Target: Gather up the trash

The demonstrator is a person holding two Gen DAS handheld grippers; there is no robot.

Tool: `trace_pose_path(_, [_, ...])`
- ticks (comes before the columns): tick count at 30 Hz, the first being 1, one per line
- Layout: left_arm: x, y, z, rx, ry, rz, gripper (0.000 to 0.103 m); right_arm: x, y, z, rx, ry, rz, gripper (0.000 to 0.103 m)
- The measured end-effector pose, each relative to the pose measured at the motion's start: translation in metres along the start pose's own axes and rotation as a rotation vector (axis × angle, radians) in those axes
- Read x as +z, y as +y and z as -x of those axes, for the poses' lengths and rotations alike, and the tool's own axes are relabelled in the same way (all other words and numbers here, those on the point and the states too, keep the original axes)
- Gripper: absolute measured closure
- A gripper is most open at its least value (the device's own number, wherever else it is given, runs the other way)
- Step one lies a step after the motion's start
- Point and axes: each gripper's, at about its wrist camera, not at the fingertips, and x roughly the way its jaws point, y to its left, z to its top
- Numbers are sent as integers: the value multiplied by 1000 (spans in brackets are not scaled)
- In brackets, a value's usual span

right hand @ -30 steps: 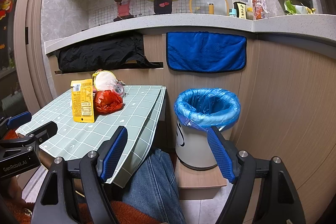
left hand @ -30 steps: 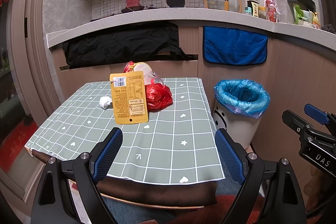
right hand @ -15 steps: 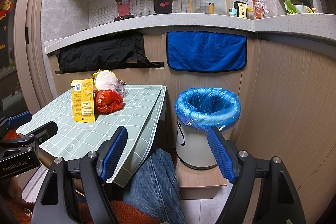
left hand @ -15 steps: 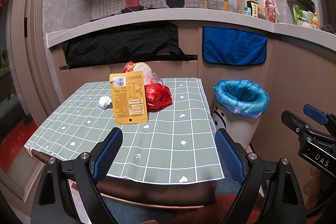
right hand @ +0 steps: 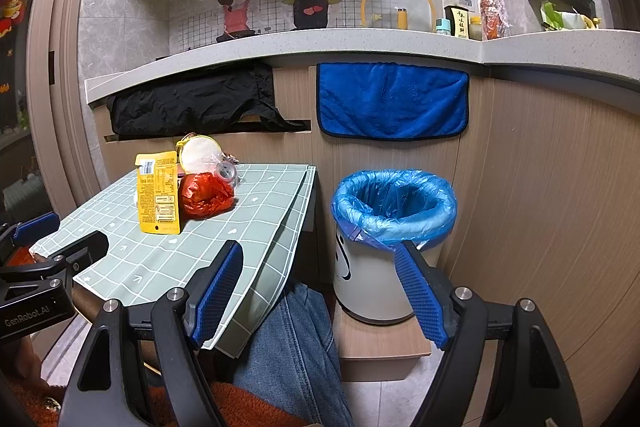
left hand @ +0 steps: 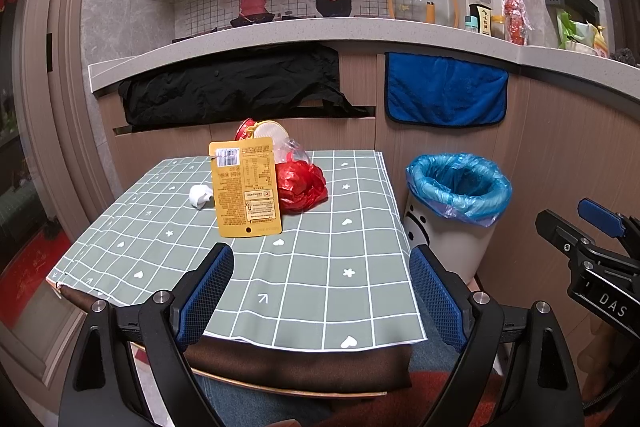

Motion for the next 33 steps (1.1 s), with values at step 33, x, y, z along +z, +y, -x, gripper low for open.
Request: trace_pose_path(33, [0,1,0,-7,0,5,14,4,-2,7,-5,-6,1,27])
